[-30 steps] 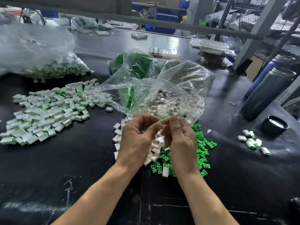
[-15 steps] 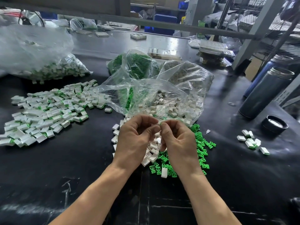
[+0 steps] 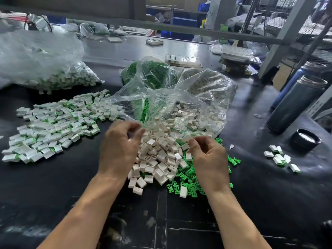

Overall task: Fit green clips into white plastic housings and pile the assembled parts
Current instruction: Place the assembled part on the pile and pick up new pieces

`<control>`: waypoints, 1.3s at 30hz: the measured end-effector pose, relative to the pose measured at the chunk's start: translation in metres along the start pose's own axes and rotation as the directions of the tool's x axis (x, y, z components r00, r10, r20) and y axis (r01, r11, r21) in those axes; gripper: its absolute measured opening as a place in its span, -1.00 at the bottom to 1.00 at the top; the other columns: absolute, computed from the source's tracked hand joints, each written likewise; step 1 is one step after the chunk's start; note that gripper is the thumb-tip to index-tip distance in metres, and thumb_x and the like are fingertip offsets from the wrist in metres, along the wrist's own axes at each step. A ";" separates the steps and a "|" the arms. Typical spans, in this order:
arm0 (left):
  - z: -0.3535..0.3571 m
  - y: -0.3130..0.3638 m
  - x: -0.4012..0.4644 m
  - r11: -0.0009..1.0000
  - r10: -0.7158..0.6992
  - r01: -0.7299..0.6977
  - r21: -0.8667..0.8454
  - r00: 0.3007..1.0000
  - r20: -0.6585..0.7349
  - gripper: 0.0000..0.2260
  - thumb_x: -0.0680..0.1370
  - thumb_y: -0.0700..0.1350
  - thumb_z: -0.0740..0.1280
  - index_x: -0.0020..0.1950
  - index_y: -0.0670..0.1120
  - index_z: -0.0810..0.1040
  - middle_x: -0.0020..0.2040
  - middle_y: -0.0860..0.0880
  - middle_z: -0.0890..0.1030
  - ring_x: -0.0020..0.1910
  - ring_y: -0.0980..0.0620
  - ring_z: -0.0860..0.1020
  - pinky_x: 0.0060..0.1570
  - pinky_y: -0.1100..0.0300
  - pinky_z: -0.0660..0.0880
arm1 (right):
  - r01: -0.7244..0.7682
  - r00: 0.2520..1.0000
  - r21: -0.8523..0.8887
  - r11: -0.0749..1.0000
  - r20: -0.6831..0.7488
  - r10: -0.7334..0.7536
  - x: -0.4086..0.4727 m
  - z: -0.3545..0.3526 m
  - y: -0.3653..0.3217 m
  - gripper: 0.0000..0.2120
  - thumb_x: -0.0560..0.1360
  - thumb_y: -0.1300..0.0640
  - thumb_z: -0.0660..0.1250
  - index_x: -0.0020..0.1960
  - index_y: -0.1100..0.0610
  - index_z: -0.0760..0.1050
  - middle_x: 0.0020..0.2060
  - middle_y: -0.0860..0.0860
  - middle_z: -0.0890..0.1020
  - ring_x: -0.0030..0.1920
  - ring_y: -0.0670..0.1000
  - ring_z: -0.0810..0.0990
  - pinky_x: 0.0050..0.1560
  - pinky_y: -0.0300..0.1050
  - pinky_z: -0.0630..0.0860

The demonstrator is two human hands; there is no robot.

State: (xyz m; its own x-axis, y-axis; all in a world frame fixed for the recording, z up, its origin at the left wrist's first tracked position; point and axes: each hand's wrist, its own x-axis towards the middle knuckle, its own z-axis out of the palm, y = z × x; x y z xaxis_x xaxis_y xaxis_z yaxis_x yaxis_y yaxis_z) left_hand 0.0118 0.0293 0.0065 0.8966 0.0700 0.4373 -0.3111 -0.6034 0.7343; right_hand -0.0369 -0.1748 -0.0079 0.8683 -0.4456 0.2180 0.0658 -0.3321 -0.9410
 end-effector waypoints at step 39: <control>0.000 -0.027 0.014 0.890 -0.279 0.205 0.407 0.951 0.132 -0.76 0.66 -0.04 0.32 0.31 0.01 0.63 0.20 -0.07 0.58 0.15 -0.11 0.58 0.20 -0.06 0.55 | -0.062 0.970 -0.656 0.753 0.139 0.201 0.013 -0.031 -0.008 -0.90 0.54 -0.09 0.47 -0.02 -0.09 0.61 0.01 -0.12 0.59 0.05 0.00 0.57 0.16 0.00 0.53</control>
State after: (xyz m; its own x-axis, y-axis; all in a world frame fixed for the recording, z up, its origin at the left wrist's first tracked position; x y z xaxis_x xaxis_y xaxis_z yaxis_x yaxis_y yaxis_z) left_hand 0.0326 0.0468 -0.0075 0.9812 0.1303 0.1424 0.0351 -0.8459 0.5321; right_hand -0.0415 -0.2037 0.0108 0.9236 -0.3830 -0.0143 -0.3267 -0.7673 -0.5518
